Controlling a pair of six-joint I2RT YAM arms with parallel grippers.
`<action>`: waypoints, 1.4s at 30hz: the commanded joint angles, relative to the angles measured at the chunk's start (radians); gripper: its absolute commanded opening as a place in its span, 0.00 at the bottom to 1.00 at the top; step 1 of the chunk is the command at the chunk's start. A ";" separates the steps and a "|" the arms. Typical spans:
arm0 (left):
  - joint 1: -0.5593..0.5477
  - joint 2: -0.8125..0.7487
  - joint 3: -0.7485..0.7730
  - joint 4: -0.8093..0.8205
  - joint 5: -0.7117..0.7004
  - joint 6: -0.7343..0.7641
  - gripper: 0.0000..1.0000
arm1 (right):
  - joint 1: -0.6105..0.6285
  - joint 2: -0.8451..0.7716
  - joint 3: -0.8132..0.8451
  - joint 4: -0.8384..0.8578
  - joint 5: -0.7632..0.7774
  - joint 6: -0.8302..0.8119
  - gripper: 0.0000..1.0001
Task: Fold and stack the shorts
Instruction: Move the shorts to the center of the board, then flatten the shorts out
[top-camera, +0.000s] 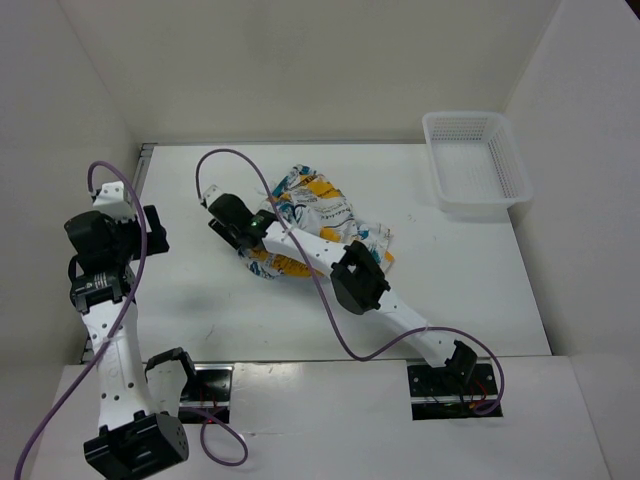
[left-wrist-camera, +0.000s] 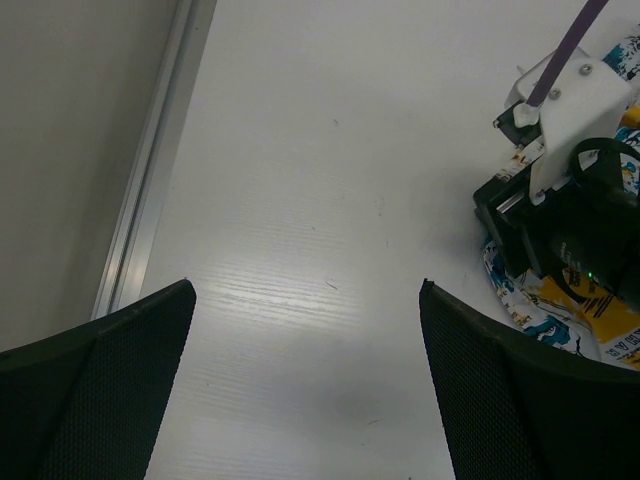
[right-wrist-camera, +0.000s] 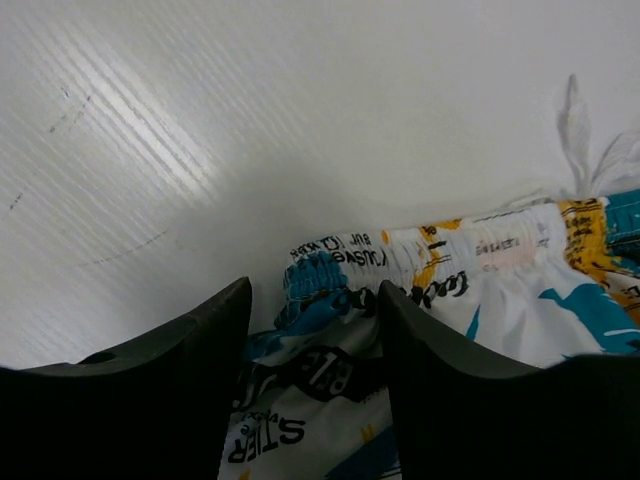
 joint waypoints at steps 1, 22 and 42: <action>0.007 -0.014 -0.003 0.017 0.032 0.003 0.99 | -0.005 0.018 -0.018 0.003 -0.039 -0.001 0.61; 0.007 0.013 0.006 0.037 0.041 0.003 0.99 | -0.015 -0.011 0.389 -0.126 -0.215 0.100 0.00; -0.055 0.265 0.201 0.091 0.419 0.003 0.99 | -0.076 -0.427 0.595 -0.042 0.013 0.100 0.00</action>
